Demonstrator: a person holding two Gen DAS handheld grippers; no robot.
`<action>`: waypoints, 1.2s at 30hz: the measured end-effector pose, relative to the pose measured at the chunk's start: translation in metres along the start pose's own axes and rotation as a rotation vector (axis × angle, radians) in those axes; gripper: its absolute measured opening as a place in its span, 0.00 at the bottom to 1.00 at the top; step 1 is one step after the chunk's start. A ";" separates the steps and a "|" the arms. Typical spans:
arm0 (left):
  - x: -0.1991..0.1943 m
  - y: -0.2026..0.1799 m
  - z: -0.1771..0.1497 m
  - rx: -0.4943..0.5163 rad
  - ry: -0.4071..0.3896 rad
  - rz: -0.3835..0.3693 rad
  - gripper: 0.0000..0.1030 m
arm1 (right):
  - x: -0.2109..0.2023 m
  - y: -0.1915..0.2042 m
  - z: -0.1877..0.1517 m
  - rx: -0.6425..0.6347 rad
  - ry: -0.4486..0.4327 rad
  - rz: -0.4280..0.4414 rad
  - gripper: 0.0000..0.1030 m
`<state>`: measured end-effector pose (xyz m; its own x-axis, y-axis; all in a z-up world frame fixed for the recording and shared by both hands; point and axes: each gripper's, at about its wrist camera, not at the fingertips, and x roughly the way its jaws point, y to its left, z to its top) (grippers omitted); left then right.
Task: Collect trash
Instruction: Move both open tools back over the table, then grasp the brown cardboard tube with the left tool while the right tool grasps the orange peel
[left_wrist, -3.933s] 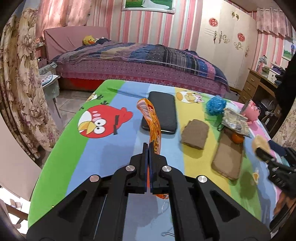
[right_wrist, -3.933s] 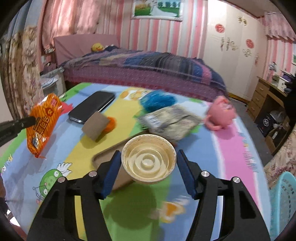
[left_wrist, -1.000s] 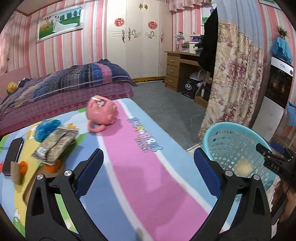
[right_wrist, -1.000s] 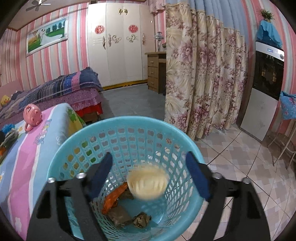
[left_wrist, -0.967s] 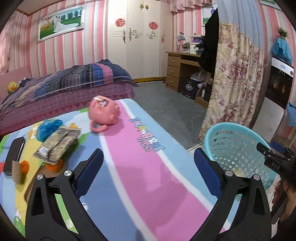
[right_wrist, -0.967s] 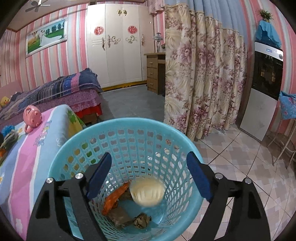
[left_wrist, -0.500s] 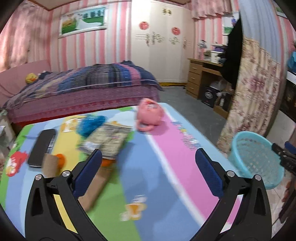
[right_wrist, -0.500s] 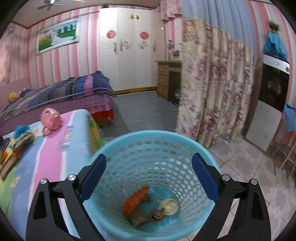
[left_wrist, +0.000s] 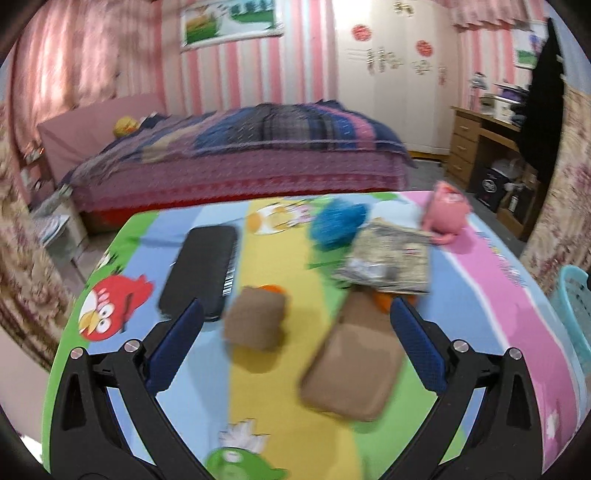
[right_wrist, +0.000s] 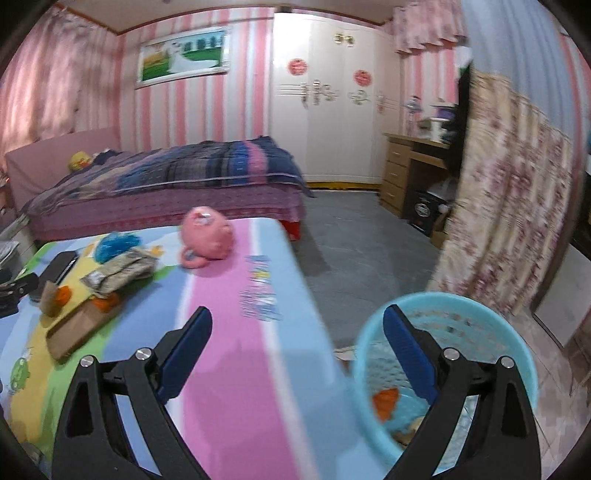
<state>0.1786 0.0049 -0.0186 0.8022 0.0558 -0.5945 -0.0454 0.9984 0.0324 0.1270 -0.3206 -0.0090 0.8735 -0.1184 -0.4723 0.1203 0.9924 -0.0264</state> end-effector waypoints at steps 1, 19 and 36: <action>0.005 0.011 0.001 -0.020 0.013 0.012 0.95 | 0.003 0.010 0.003 -0.009 0.001 0.014 0.89; 0.069 0.040 -0.017 -0.073 0.144 -0.062 0.84 | 0.068 0.085 -0.012 -0.012 0.130 0.093 0.89; 0.048 0.037 -0.012 0.035 0.130 -0.042 0.28 | 0.071 0.094 -0.013 0.003 0.139 0.125 0.89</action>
<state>0.2086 0.0444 -0.0553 0.7188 0.0156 -0.6951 0.0094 0.9994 0.0321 0.1947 -0.2356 -0.0564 0.8078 0.0123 -0.5893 0.0160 0.9990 0.0428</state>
